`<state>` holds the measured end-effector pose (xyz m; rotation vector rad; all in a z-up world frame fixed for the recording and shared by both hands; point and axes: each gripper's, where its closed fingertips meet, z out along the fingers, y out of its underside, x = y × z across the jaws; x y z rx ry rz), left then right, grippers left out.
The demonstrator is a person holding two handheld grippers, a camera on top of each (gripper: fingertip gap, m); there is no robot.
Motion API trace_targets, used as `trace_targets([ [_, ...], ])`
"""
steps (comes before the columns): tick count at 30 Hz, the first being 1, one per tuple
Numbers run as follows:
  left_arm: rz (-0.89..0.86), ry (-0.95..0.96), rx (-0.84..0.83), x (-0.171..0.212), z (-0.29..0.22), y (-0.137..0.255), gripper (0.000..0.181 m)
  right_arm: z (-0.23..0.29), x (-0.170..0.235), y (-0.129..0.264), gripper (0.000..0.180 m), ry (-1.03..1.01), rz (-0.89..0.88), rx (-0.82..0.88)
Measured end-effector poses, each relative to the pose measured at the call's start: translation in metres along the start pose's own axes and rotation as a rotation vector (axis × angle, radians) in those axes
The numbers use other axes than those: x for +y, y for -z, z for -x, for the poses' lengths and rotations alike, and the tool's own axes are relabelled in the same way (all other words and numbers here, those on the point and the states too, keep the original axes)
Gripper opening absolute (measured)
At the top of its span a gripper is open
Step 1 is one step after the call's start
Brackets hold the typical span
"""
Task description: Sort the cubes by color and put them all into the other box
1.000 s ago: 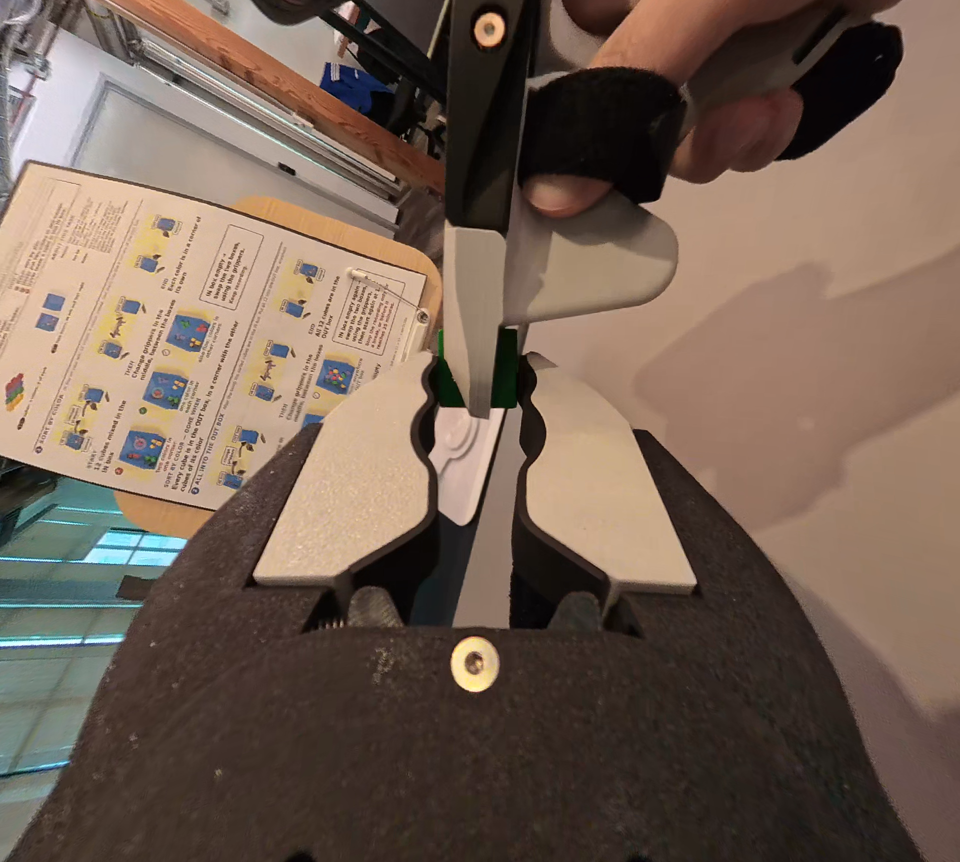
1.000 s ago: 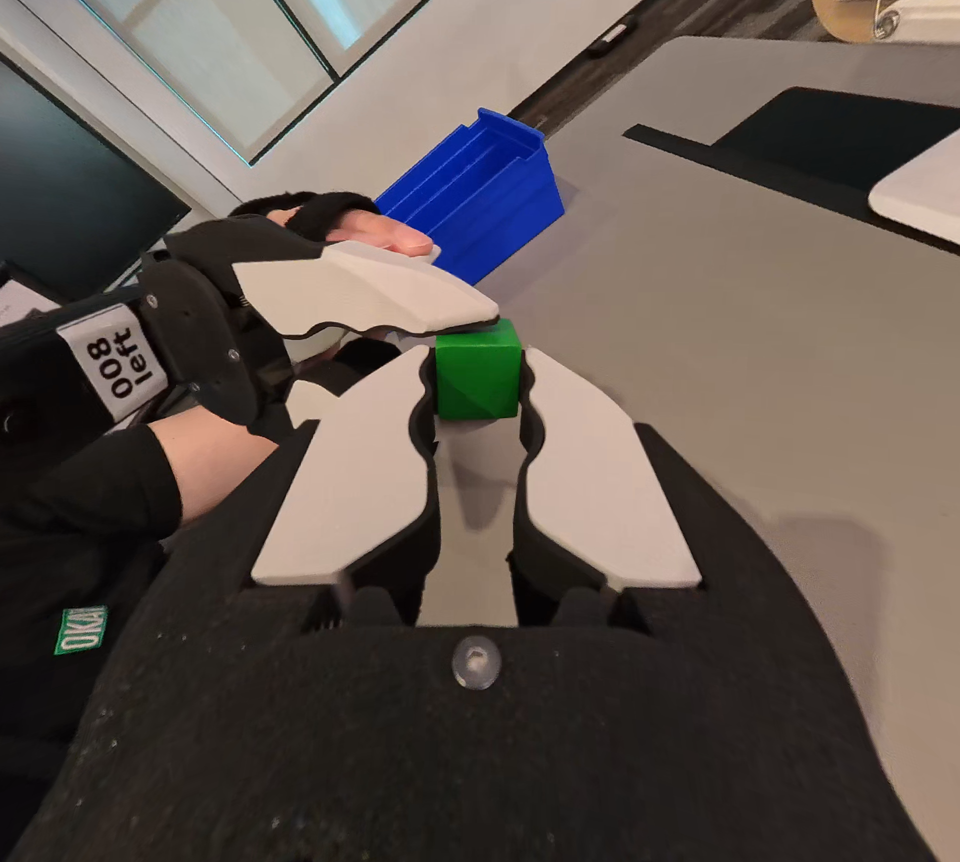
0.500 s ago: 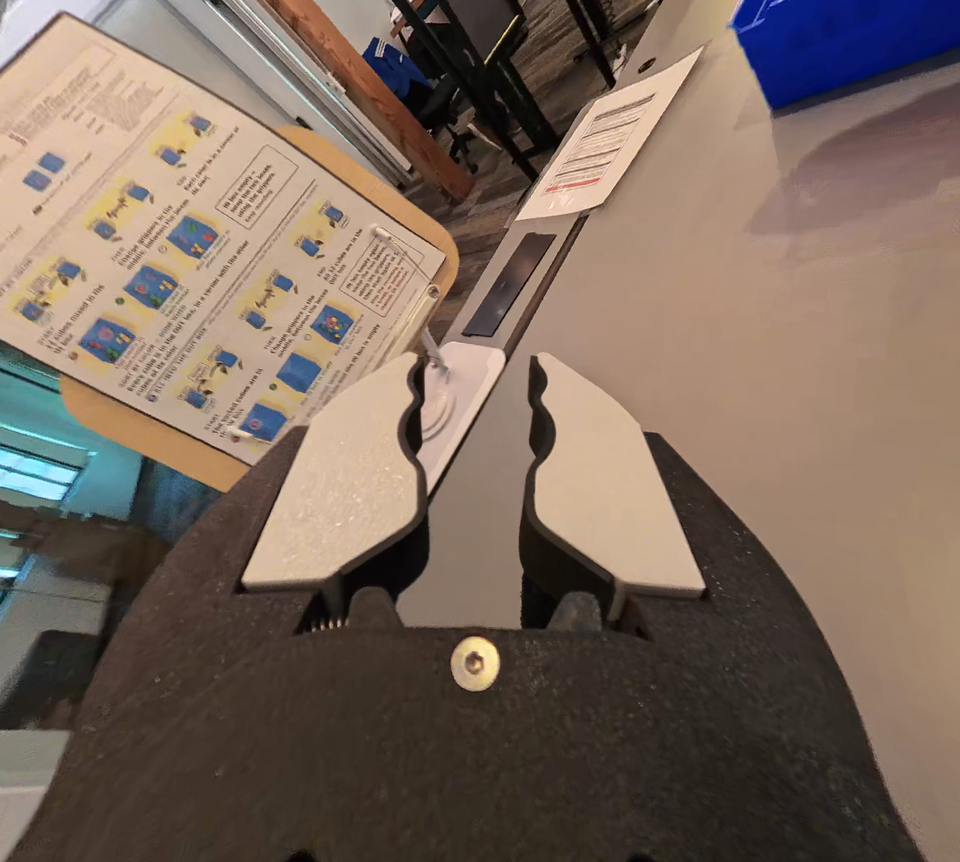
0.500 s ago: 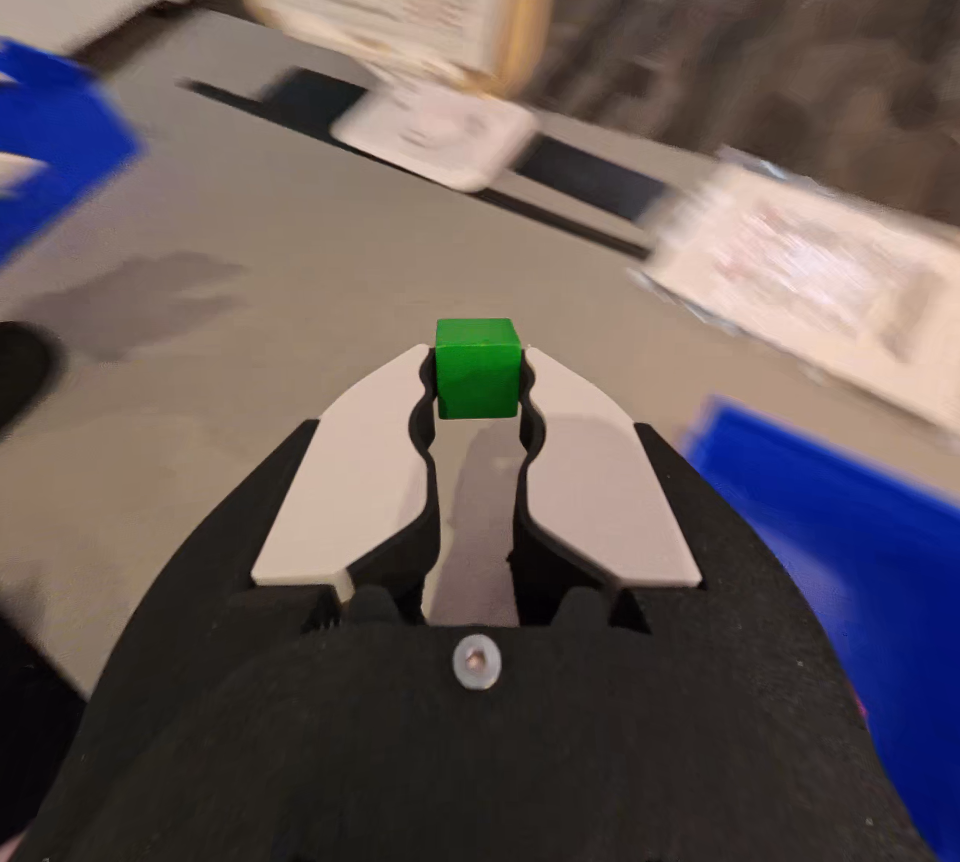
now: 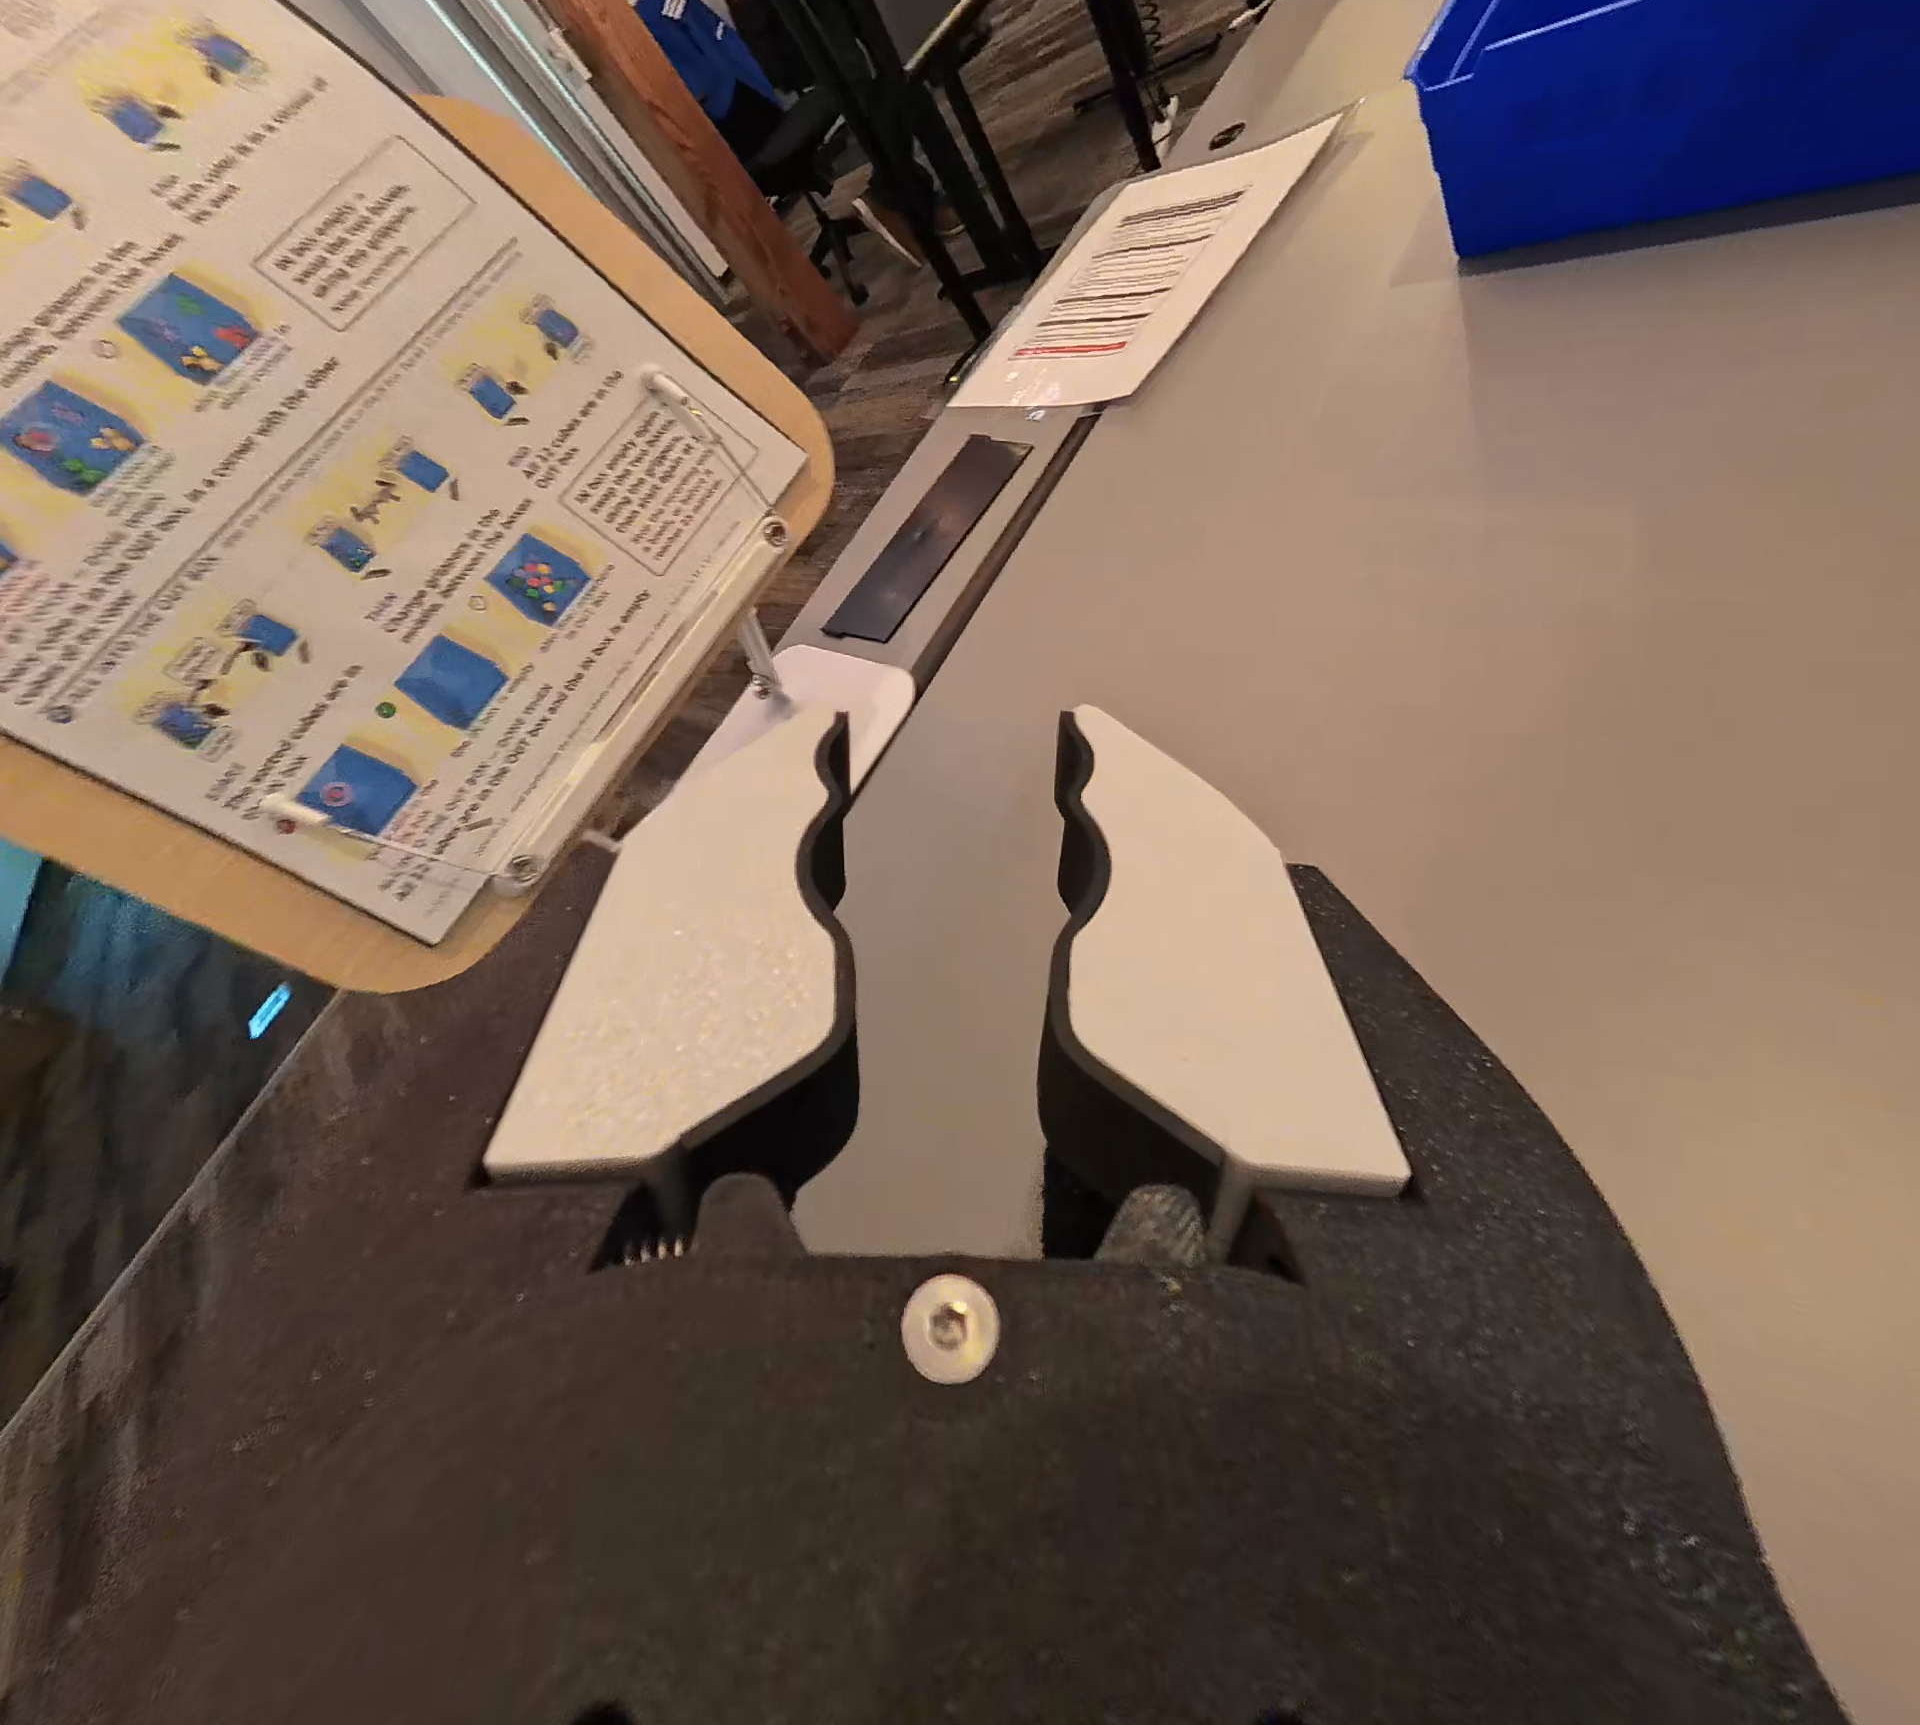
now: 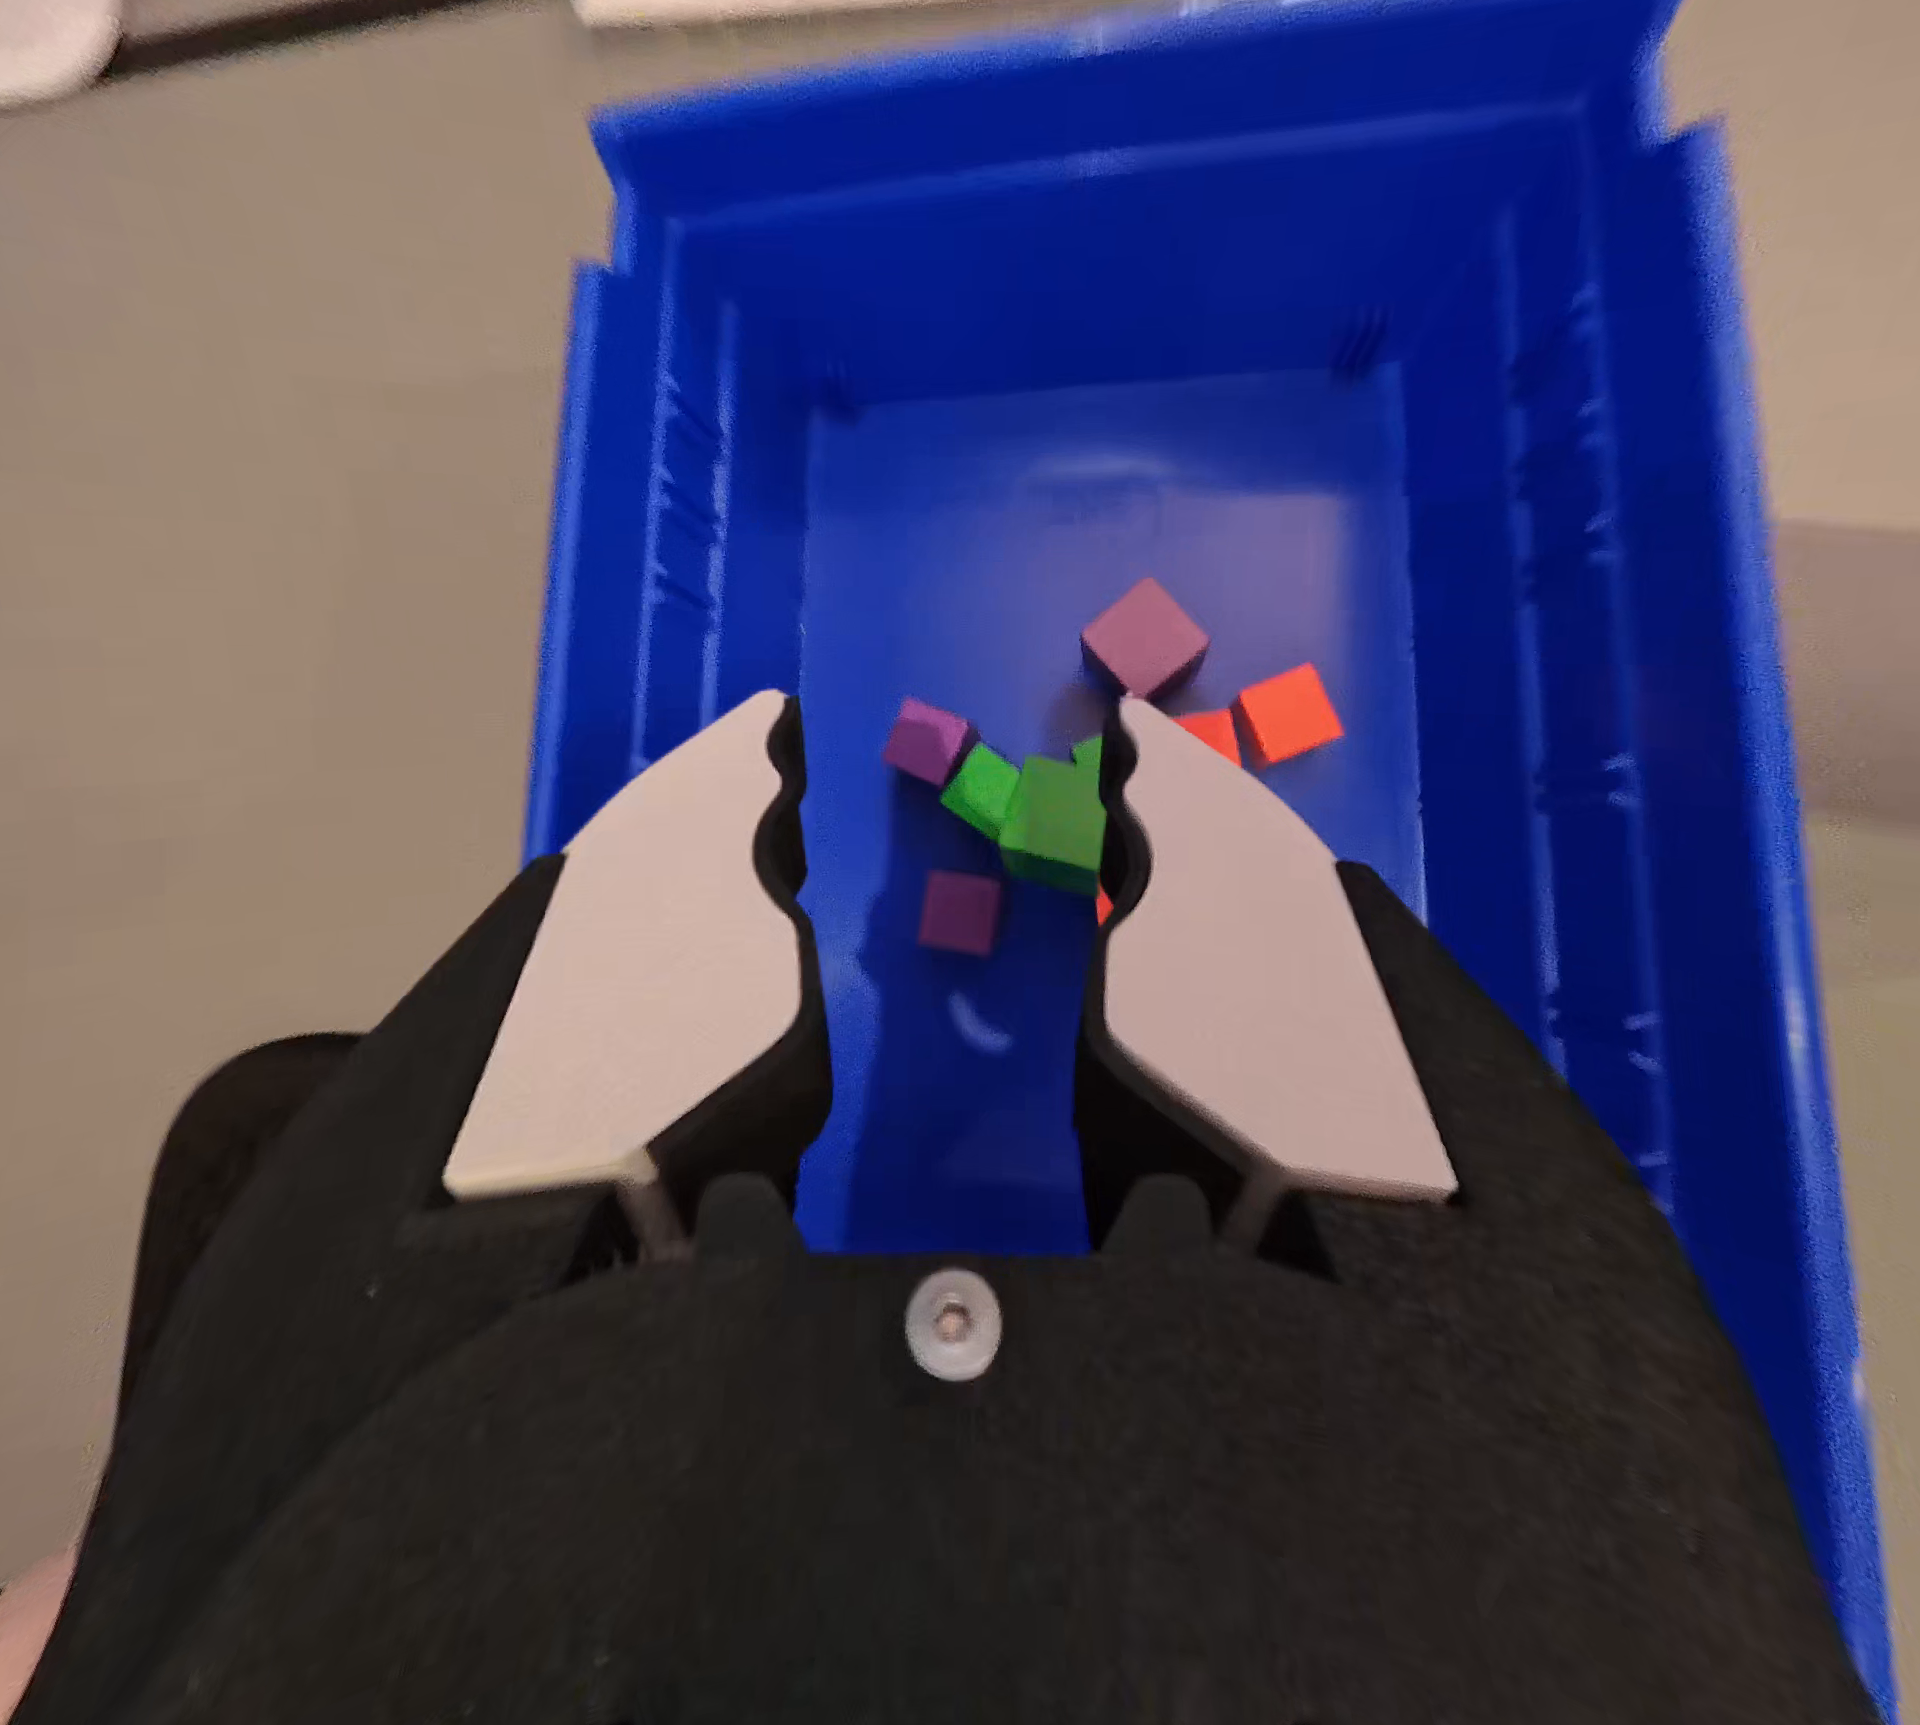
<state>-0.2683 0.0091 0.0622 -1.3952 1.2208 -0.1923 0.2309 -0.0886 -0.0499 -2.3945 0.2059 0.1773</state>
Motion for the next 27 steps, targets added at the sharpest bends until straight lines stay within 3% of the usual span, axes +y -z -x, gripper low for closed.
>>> trace_targets([
  [7, 0.067, 0.045, -0.172, 0.012, 0.061, 0.068, 0.038, -0.008, -0.029, 0.047, 0.055, 0.022, -0.236, 0.107],
  [13, 0.536, 0.045, -0.303, 0.128, 0.137, 0.16, 0.043, -0.003, -0.047, 0.056, 0.053, 0.052, -0.334, 0.105],
  [17, 0.906, 0.217, -0.183, 0.226, 0.139, 0.237, 0.047, 0.006, -0.057, 0.053, 0.052, 0.09, -0.334, 0.103],
  [20, 1.099, 0.209, -0.119, 0.279, 0.139, 0.286, 0.046, 0.018, -0.066, 0.048, 0.052, 0.129, -0.325, 0.105],
  [23, 1.181, 0.225, 0.015, 0.311, 0.124, 0.307, 0.045, 0.032, -0.074, 0.039, 0.055, 0.169, -0.305, 0.105],
  [27, 1.212, 0.283, 0.131, 0.334, 0.102, 0.306, 0.045, 0.054, -0.081, 0.02, 0.057, 0.233, -0.245, 0.095],
])
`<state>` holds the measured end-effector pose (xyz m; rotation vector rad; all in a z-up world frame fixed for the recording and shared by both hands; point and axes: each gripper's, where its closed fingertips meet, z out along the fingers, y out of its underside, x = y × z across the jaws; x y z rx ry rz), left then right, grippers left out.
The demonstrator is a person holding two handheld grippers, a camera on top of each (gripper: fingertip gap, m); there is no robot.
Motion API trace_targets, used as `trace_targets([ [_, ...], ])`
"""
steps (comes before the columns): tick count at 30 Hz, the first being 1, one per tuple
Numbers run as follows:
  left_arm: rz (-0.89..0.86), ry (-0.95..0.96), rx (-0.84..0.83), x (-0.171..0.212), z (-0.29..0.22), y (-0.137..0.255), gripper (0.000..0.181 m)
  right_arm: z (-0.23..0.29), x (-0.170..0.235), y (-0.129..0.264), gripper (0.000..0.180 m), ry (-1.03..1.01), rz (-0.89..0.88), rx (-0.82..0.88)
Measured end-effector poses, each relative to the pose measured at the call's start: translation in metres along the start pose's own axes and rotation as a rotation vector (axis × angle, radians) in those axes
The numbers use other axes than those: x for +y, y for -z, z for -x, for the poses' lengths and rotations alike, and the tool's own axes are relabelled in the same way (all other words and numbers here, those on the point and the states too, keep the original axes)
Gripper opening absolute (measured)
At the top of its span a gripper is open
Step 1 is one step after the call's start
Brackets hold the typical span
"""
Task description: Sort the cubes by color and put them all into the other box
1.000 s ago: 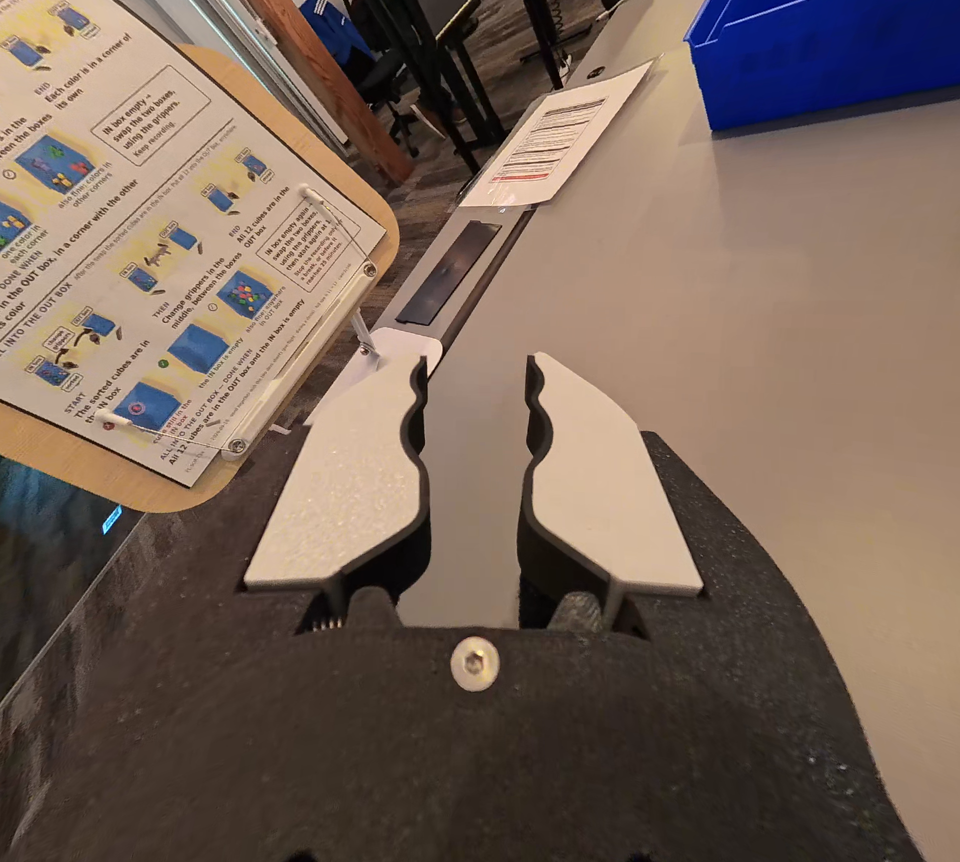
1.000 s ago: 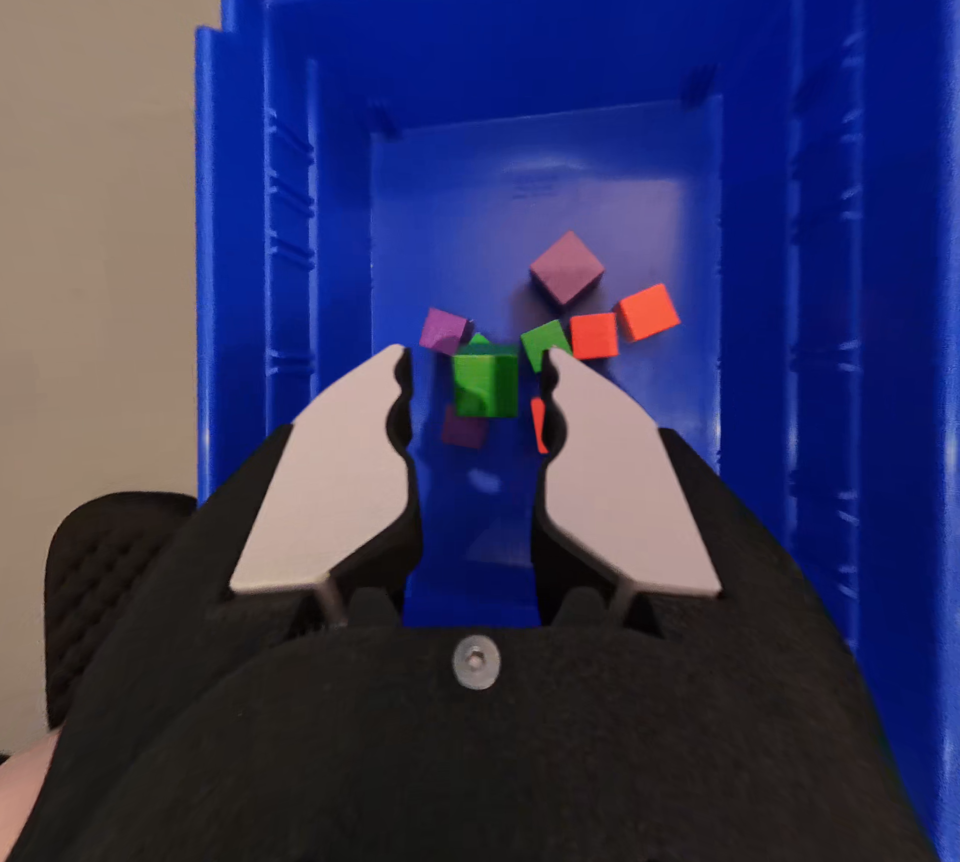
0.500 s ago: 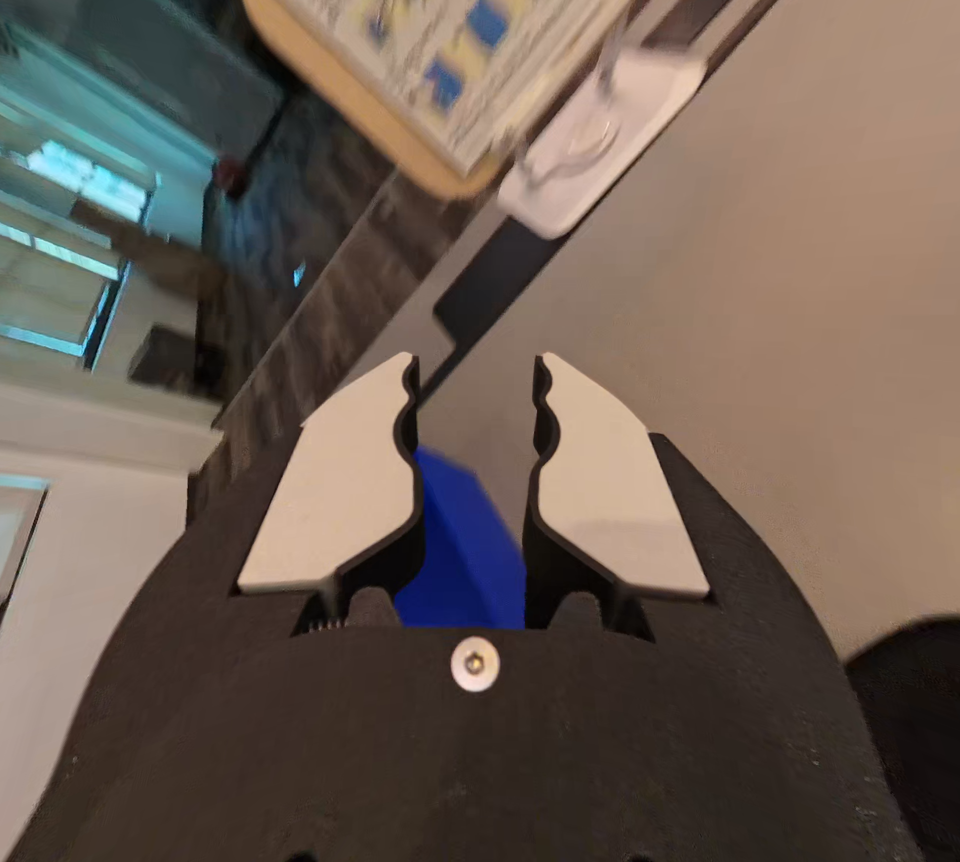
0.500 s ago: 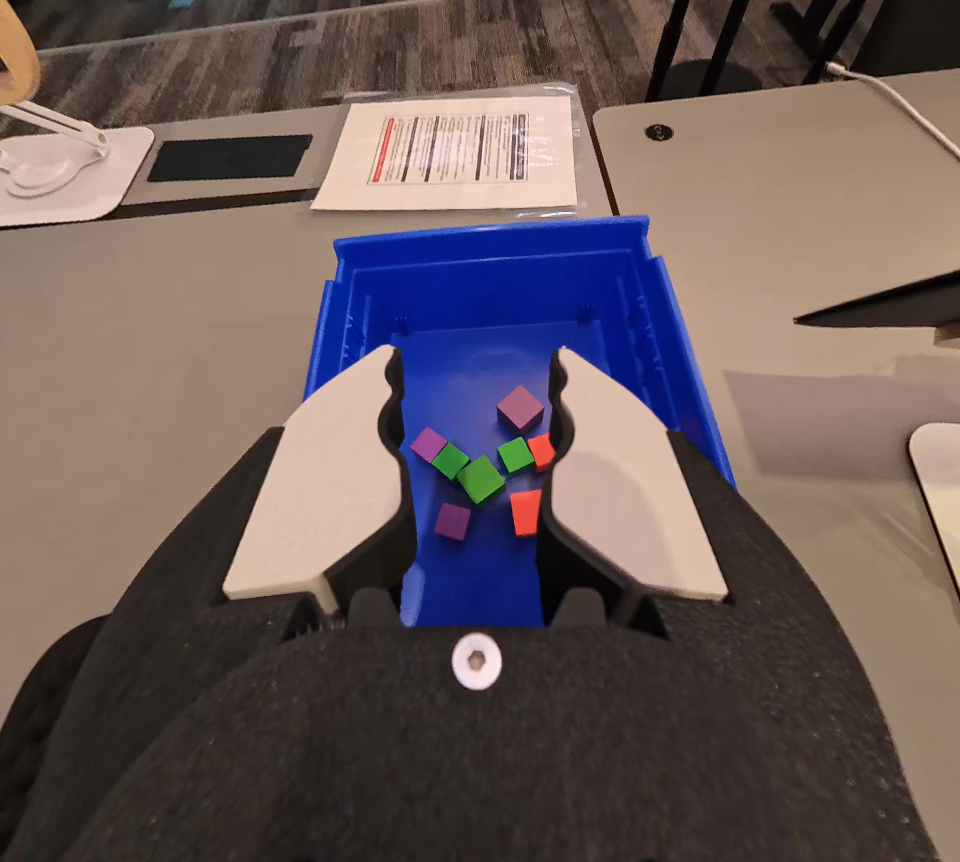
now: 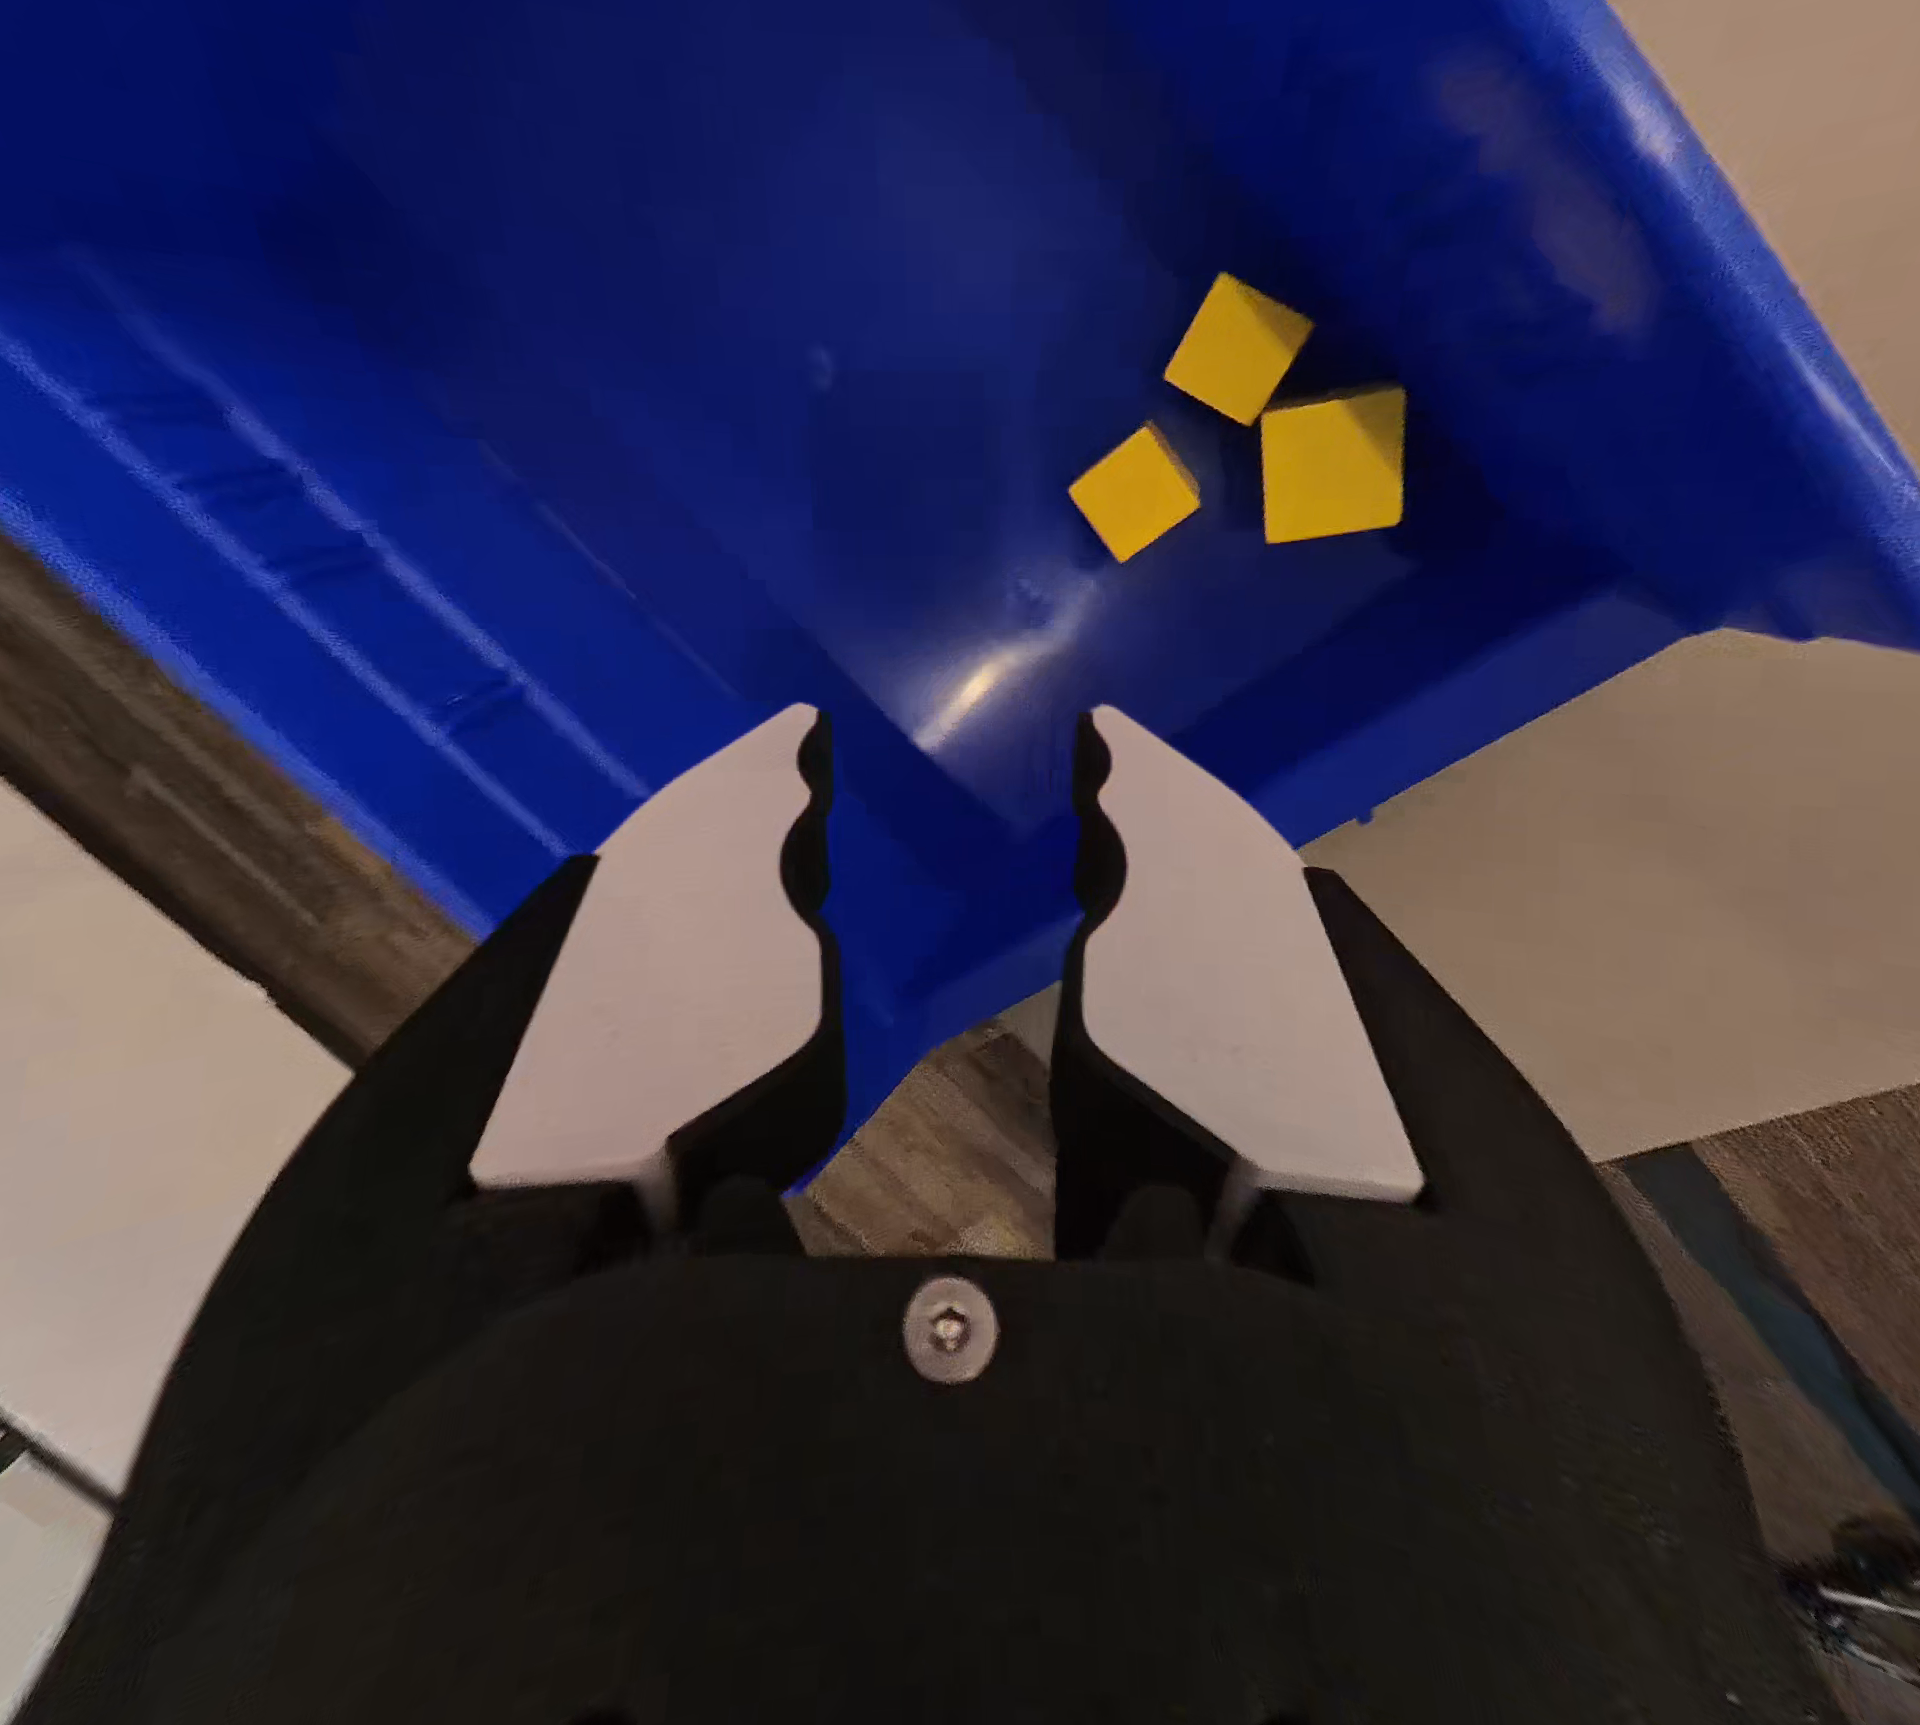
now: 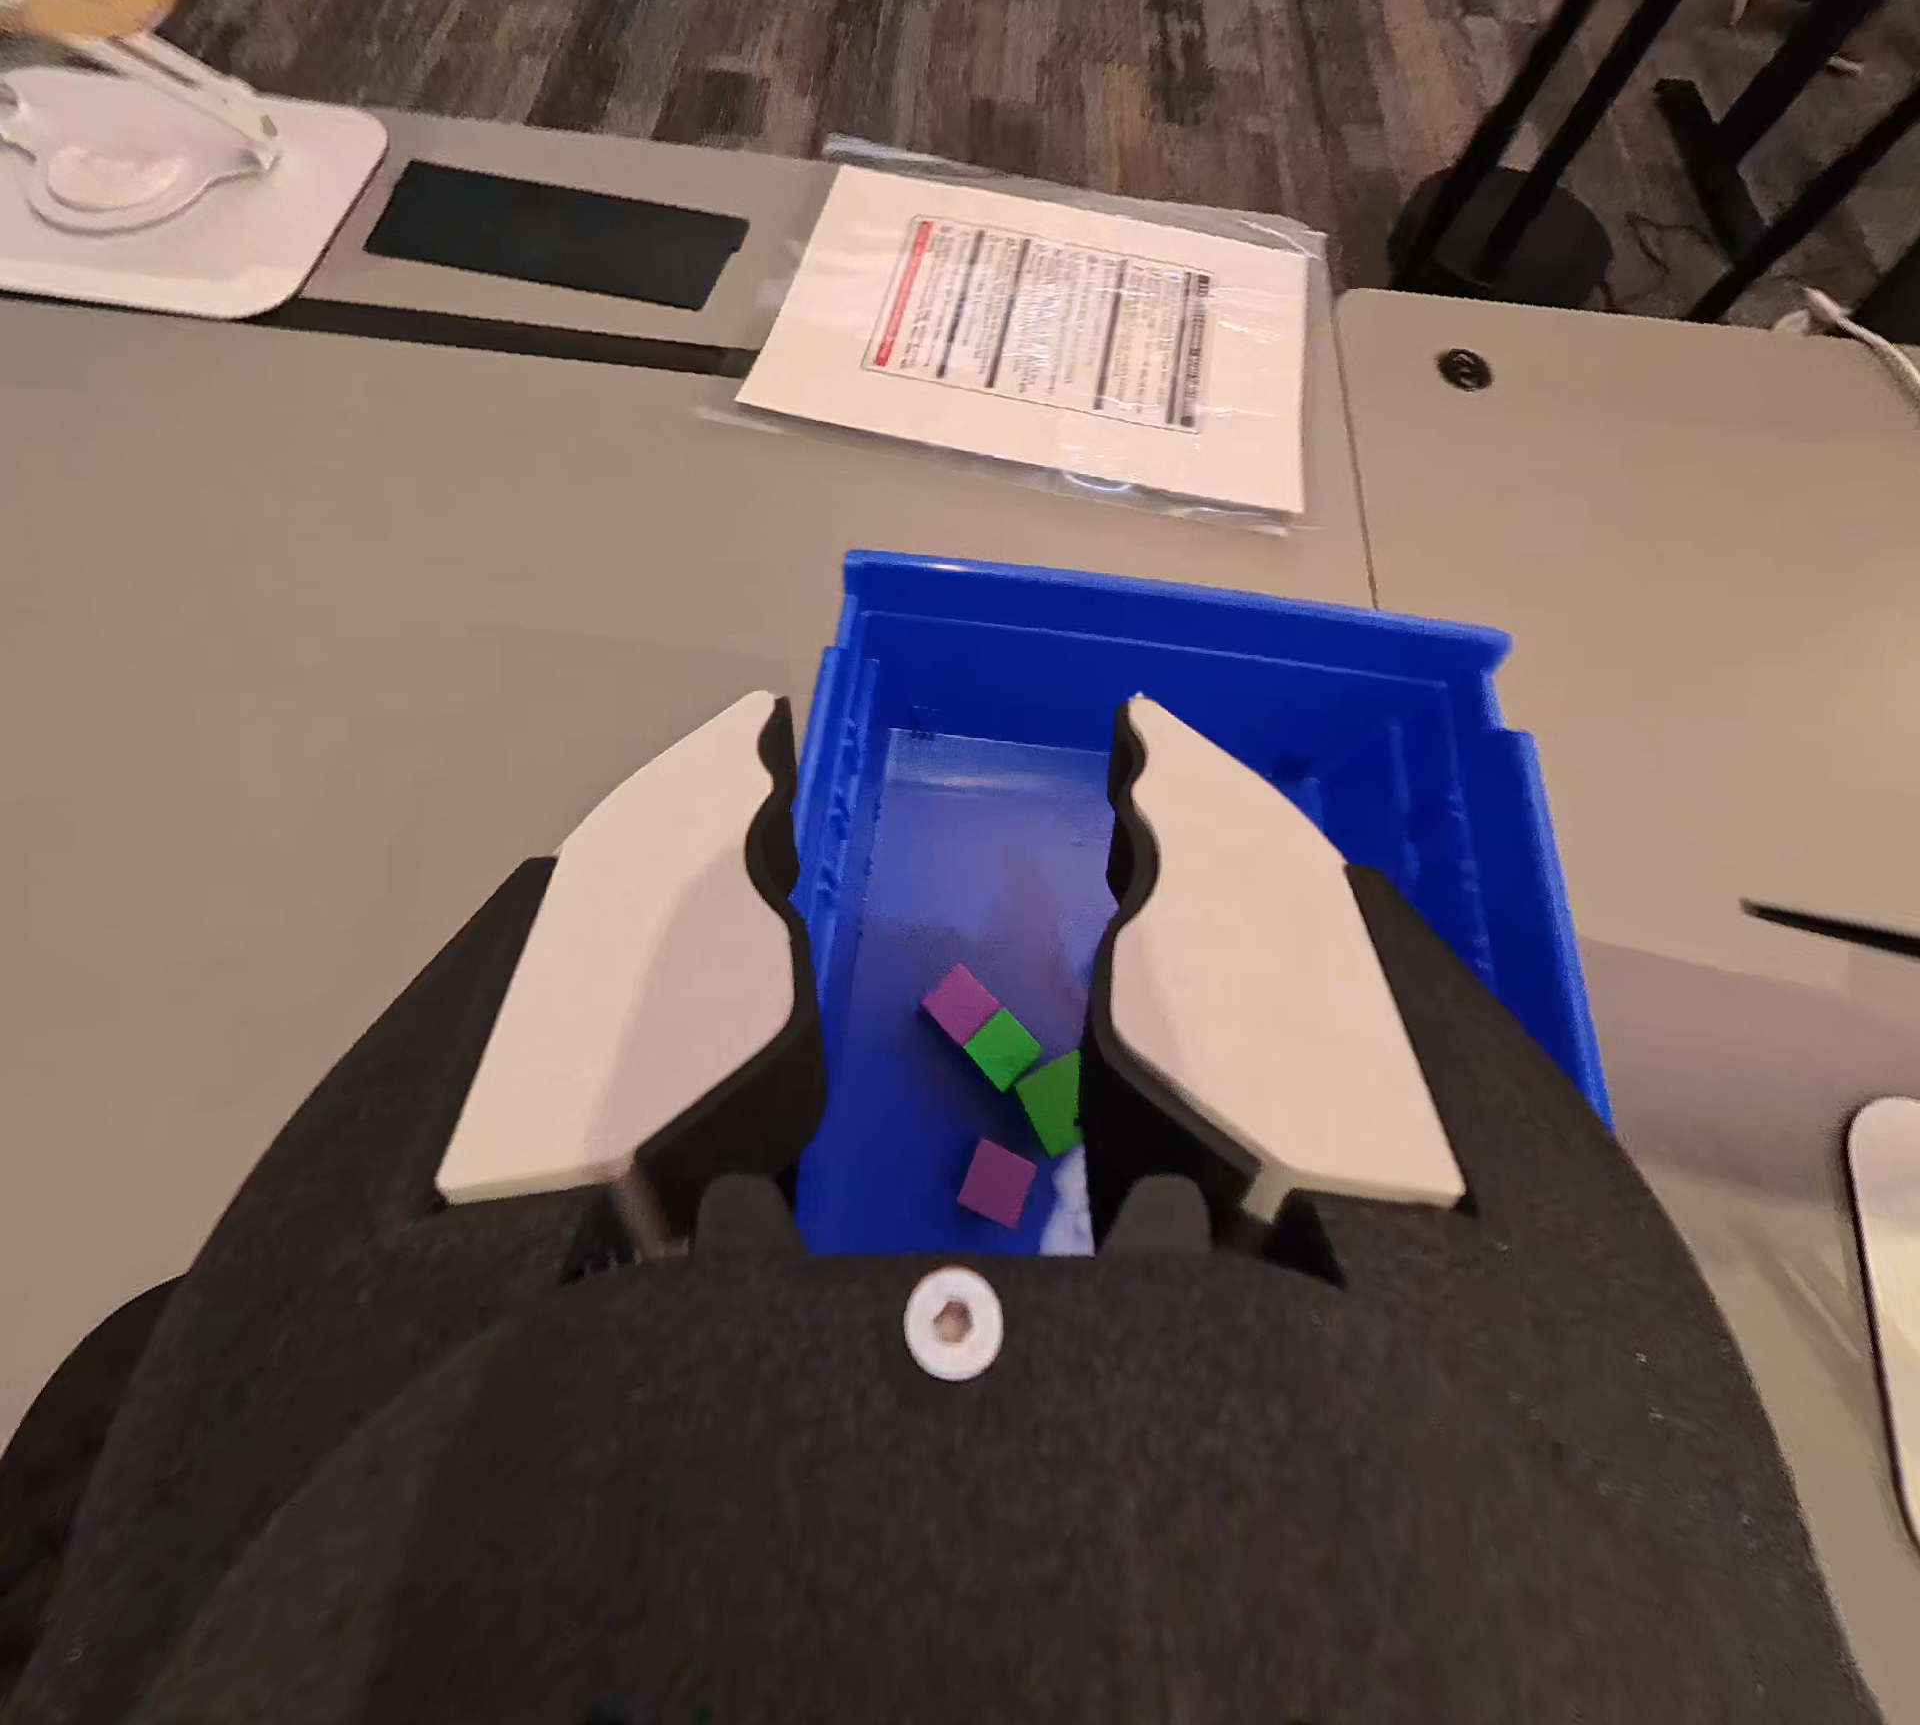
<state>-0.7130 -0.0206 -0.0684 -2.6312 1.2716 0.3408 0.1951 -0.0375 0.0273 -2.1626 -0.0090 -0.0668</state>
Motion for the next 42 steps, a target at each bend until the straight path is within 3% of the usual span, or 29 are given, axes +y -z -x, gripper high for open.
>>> trace_targets([
  [3, -0.04, -0.042, 0.04, -0.01, -0.01, -0.014, 0.046, 0.021, -0.005, -0.011, 0.058, 0.066, 0.03, -0.033],
  [6, -0.088, -0.202, 0.033, -0.018, -0.019, -0.026, 0.048, 0.04, -0.011, -0.018, 0.058, 0.12, 0.036, -0.069],
  [12, -0.029, -0.46, -0.036, -0.015, -0.024, -0.046, 0.045, 0.074, -0.022, -0.018, 0.057, 0.144, -0.011, -0.191],
  [24, -0.05, -0.521, 0.031, -0.027, -0.031, -0.062, 0.03, 0.089, -0.023, -0.006, 0.055, 0.127, -0.04, -0.269],
  [32, -0.03, -0.449, 0.114, -0.025, -0.031, -0.063, 0.023, 0.091, -0.018, -0.008, 0.055, 0.133, -0.015, -0.284],
  [37, -0.208, -0.341, -0.059, -0.046, 0.005, -0.023, 0.022, 0.098, -0.026, -0.006, 0.053, 0.144, -0.031, -0.294],
  [42, -0.735, -0.222, -0.226, -0.125, 0.01, 0.096, 0.022, 0.156, -0.07, 0.008, 0.049, 0.179, -0.175, -0.429],
])
